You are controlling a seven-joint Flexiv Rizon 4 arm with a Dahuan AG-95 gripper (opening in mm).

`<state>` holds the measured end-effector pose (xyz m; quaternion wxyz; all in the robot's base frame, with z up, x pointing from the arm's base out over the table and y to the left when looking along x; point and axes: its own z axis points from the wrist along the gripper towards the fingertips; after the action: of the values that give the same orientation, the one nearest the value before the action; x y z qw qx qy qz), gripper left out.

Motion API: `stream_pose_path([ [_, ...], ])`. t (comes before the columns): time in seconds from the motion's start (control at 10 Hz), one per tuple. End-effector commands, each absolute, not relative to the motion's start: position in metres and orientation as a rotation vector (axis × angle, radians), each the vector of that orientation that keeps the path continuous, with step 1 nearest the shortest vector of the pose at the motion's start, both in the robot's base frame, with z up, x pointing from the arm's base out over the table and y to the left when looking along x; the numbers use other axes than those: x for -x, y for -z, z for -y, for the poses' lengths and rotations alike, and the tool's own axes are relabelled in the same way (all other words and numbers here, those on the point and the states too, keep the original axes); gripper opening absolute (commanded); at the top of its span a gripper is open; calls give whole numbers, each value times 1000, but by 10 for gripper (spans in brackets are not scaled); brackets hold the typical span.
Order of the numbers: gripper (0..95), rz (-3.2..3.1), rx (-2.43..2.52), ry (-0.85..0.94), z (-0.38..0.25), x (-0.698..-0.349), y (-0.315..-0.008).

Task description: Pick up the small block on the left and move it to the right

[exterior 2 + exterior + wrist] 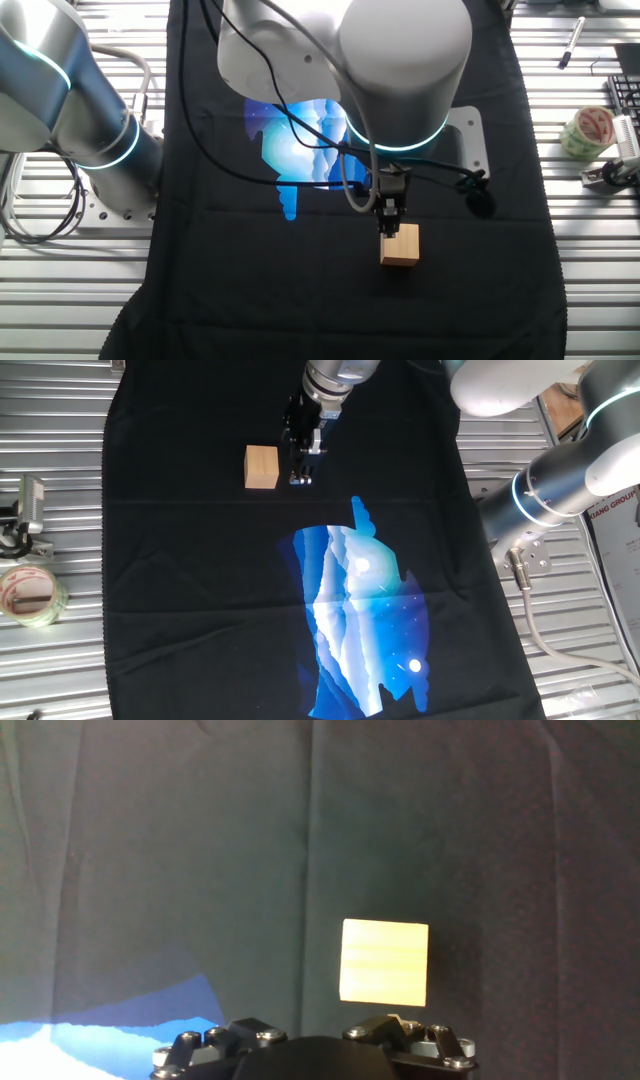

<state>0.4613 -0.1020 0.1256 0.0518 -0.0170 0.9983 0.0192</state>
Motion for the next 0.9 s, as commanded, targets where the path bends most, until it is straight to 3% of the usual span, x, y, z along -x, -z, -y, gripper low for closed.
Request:
stream_pose_path([
  [0.1,760,-3036,56,-62,102,-461,-126],
  [0.9,760,-3017,36,-14,102,-461,-126],
])
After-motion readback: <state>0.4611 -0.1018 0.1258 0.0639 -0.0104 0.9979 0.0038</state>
